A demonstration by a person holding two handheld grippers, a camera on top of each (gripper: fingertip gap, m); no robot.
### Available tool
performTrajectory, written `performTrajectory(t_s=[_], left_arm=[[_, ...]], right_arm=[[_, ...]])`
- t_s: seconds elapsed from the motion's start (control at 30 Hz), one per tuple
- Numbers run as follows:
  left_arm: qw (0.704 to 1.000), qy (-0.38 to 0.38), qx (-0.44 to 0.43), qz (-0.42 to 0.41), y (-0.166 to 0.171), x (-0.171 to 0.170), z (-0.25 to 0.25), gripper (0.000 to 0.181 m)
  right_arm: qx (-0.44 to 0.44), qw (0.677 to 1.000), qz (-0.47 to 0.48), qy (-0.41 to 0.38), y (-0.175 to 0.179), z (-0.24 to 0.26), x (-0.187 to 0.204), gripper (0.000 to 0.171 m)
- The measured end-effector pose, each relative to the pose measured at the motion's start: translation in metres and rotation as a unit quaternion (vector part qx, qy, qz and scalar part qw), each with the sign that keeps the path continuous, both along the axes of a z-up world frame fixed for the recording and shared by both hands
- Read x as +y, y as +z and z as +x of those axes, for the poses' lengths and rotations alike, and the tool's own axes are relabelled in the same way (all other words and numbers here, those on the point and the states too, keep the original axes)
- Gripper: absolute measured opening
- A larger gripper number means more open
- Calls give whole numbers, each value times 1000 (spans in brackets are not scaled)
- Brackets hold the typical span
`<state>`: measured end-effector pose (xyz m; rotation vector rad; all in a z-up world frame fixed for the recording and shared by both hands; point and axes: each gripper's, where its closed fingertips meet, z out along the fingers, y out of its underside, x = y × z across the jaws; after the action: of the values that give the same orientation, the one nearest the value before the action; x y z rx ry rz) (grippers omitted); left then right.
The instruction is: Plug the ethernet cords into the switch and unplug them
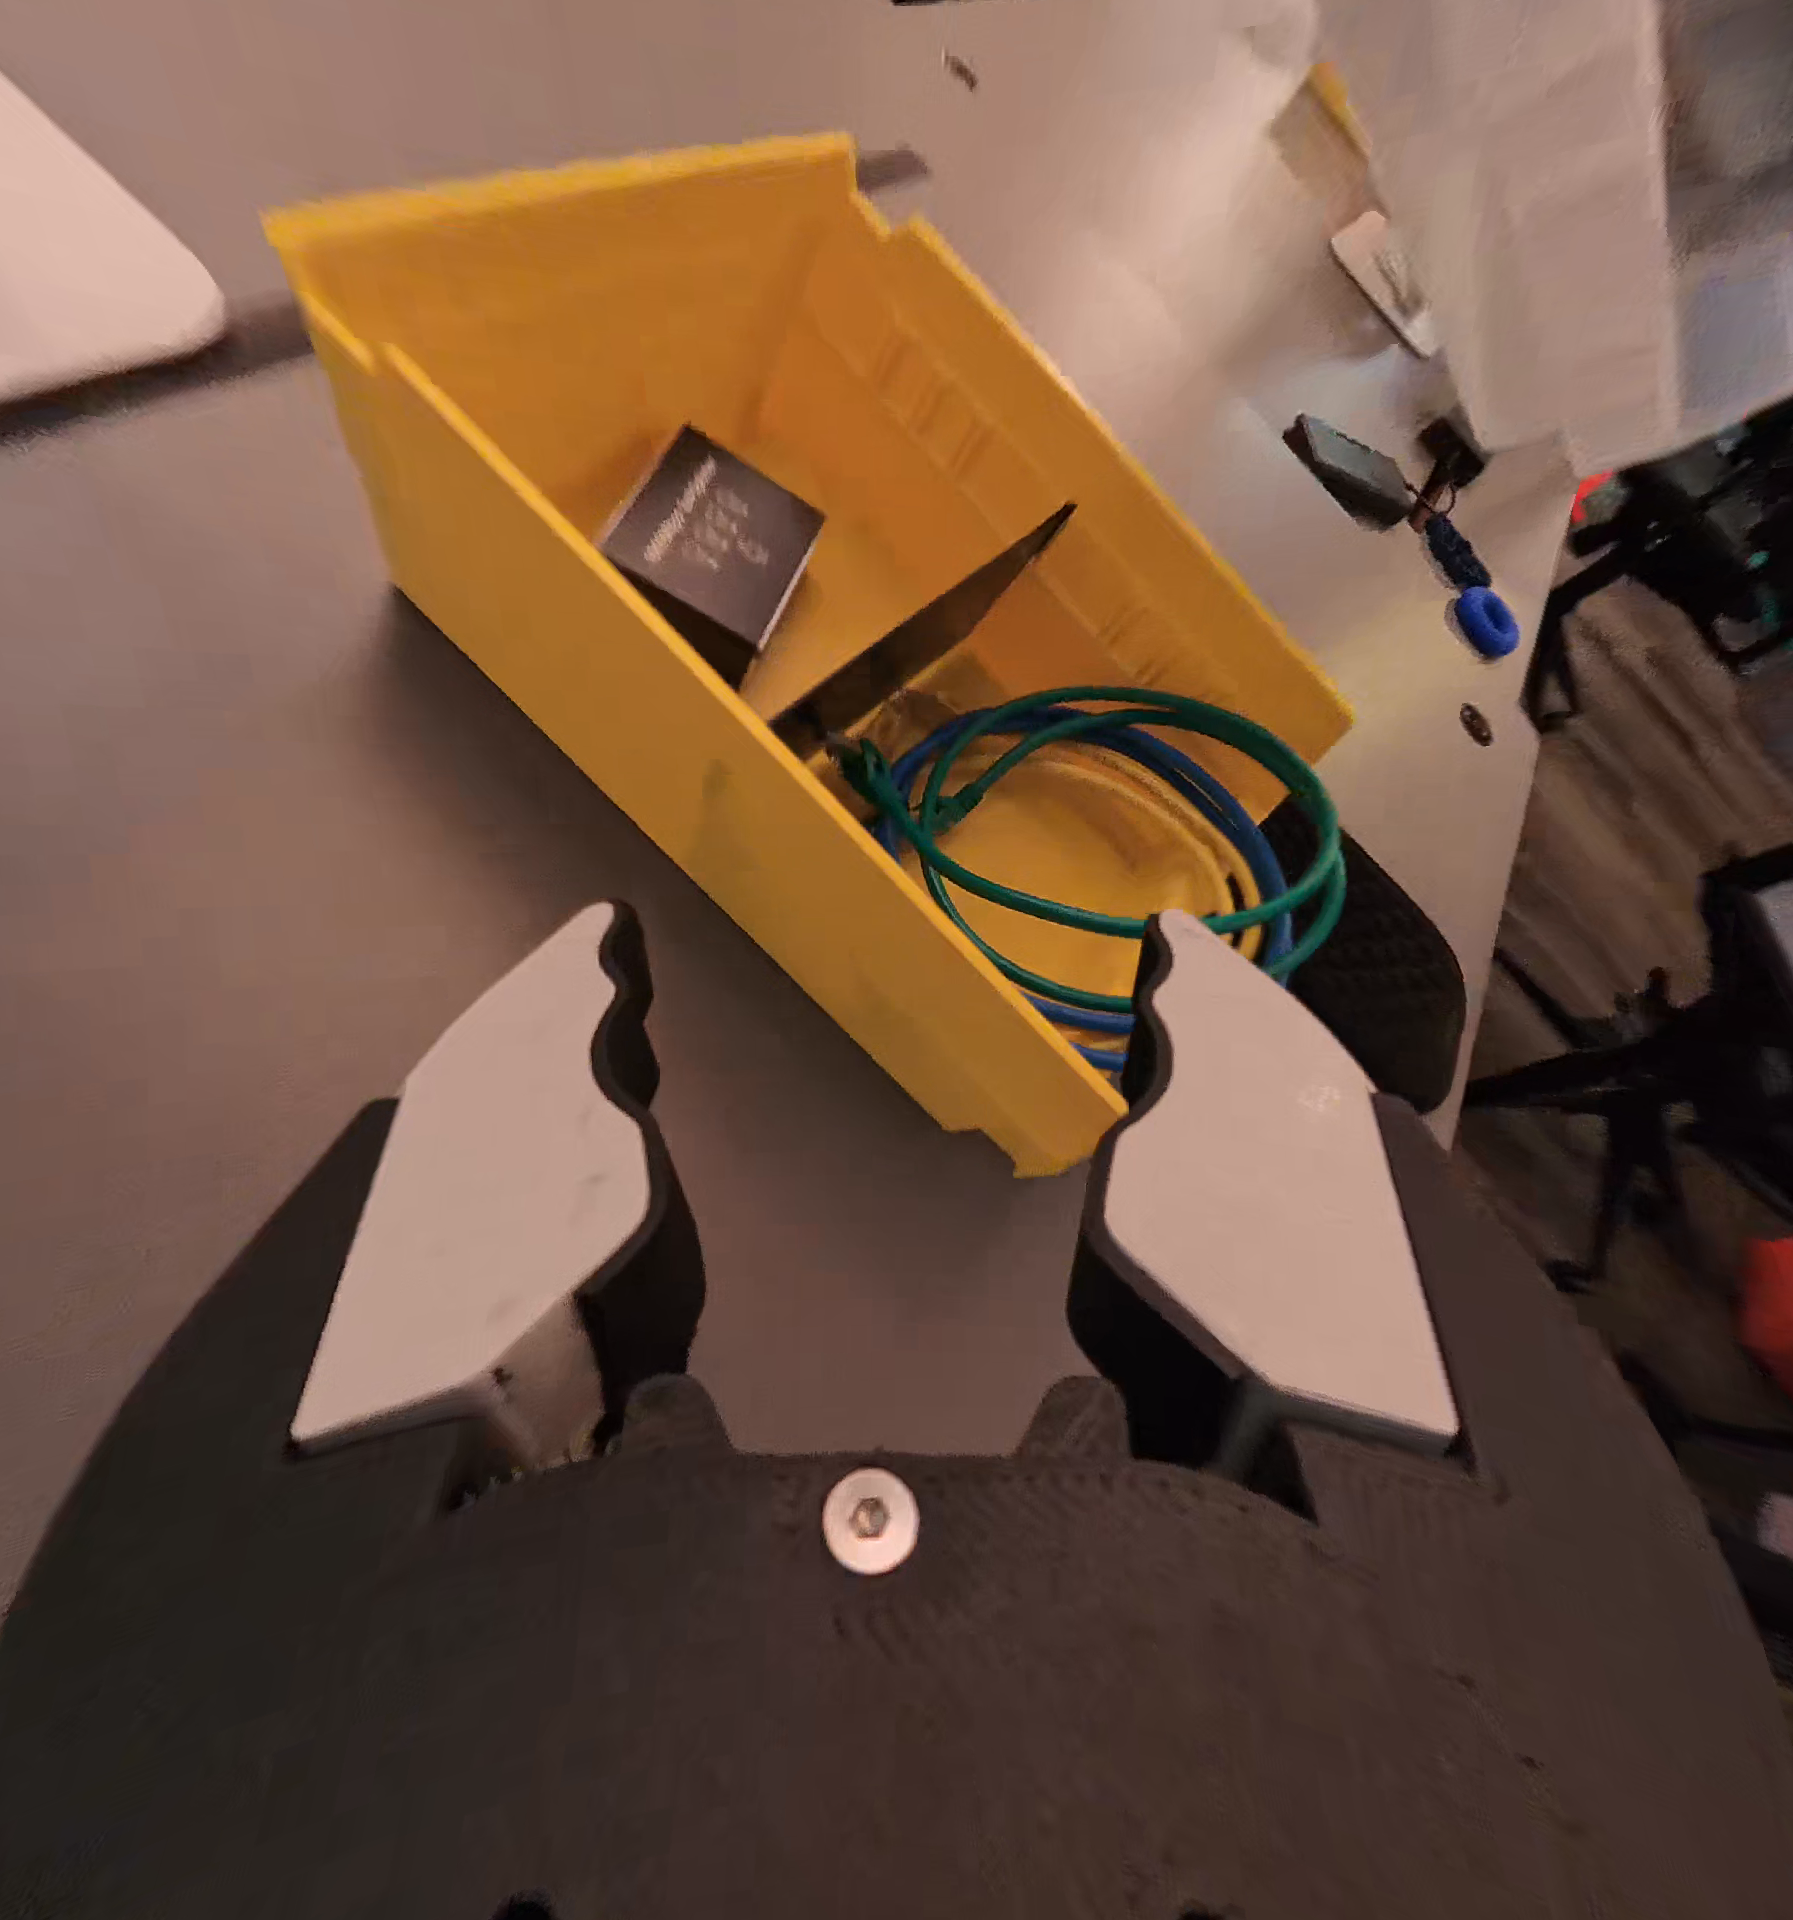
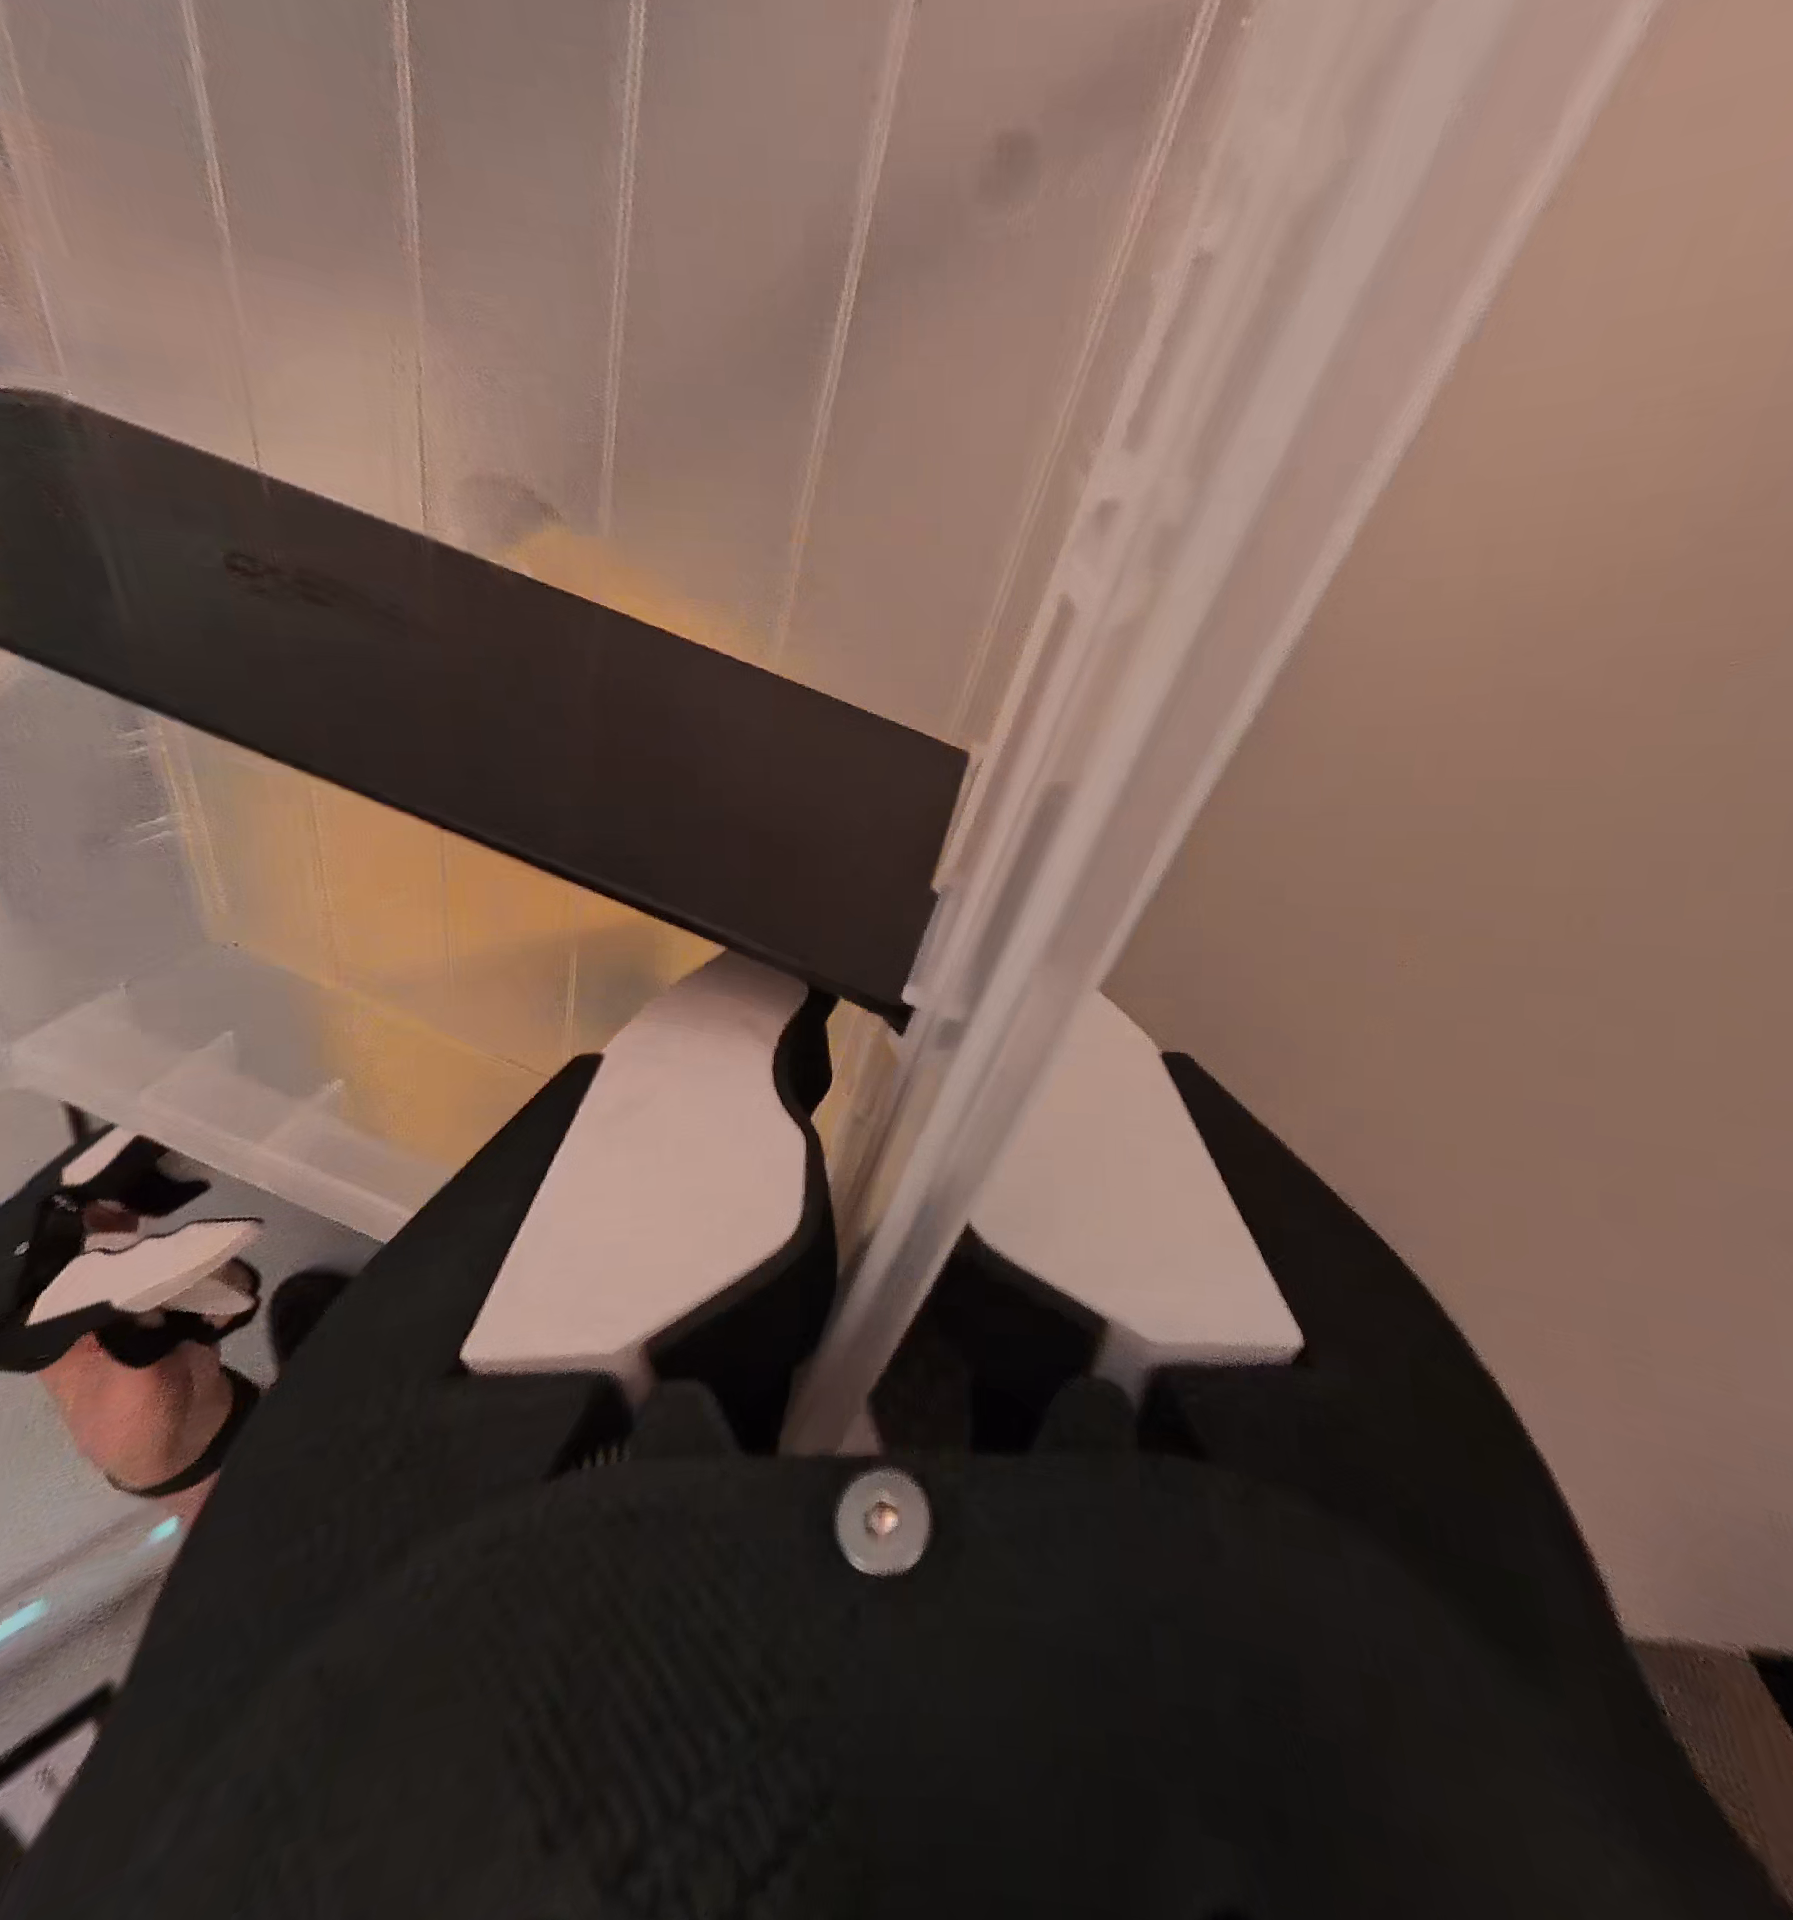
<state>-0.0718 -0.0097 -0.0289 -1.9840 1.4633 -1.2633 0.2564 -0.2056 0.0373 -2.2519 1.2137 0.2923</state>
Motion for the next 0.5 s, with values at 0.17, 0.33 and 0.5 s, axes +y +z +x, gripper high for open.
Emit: performTrajectory(t_s=[0.17, 0.33, 0.5], left_arm=[[999, -30, 30, -19, -52, -19, 22, 84], [997, -55, 54, -19, -63, -27, 23, 81], [989, -115, 90, -36, -55, -27, 4, 35]], right_arm=[[-2, 996, -53, -72, -50, 34, -91, 16], [24, 996, -62, -59, -87, 28, -108, 16], [22, 996, -83, -32, -103, 20, -99, 16]])
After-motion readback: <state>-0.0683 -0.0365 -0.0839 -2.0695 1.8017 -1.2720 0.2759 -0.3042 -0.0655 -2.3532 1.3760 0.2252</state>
